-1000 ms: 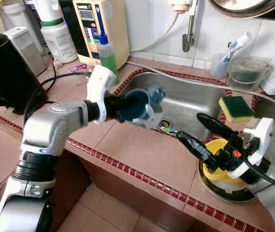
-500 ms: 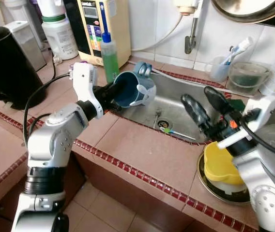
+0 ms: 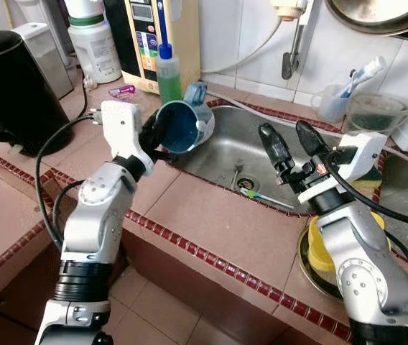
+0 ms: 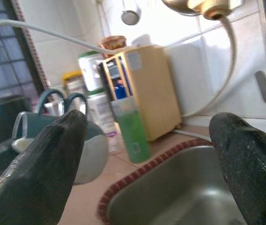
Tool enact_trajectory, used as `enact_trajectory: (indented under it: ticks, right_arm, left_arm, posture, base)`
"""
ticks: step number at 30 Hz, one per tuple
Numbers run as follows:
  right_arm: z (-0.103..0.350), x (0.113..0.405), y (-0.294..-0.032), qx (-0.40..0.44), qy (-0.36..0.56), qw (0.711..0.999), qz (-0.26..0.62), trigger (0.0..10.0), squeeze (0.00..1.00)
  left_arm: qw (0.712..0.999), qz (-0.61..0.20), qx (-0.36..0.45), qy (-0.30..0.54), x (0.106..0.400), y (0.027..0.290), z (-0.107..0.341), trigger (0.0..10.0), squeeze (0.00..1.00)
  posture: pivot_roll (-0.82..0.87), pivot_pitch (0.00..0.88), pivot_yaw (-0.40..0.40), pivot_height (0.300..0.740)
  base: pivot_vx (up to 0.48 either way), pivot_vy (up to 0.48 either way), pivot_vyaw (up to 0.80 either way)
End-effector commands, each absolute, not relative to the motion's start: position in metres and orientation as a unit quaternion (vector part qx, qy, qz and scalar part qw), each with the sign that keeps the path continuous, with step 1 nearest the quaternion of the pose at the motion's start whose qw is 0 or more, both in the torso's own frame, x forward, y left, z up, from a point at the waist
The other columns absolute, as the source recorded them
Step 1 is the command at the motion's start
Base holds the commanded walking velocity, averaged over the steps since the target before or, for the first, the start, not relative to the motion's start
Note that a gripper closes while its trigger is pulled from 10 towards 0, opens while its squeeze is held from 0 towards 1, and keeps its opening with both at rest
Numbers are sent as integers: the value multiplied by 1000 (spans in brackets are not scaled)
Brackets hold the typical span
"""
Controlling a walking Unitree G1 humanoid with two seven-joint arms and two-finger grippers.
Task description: Kitchen organization
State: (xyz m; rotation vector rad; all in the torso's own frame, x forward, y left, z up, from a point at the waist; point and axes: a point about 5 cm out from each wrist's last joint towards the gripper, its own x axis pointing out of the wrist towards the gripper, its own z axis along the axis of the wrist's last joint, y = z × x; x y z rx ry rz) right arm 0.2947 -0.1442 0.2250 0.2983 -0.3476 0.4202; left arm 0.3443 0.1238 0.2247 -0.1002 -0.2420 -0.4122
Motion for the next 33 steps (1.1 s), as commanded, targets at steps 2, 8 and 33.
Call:
enact_trajectory:
  ticks: [2,8,33]
  right_arm:
    - [225,300,-145,136,-170,958,187,10000,0]
    - [223,302,-146,136,-170,961,172,10000,0]
    - [214,309,-154,85,-164,977,111,10000,0]
  left_arm:
    - [973,-192,-34,-123,344,124,219,10000,0]
    - [974,-194,-30,-116,346,122,213,10000,0]
    - [971,-205,-46,-114,348,122,203,10000,0]
  posture:
    - [-145,84,56,740]
    - [-151,77,61,740]
    - [-162,74,59,740]
  base:
    - [0,0,0]
    - [0,0,0]
    - [0,0,0]
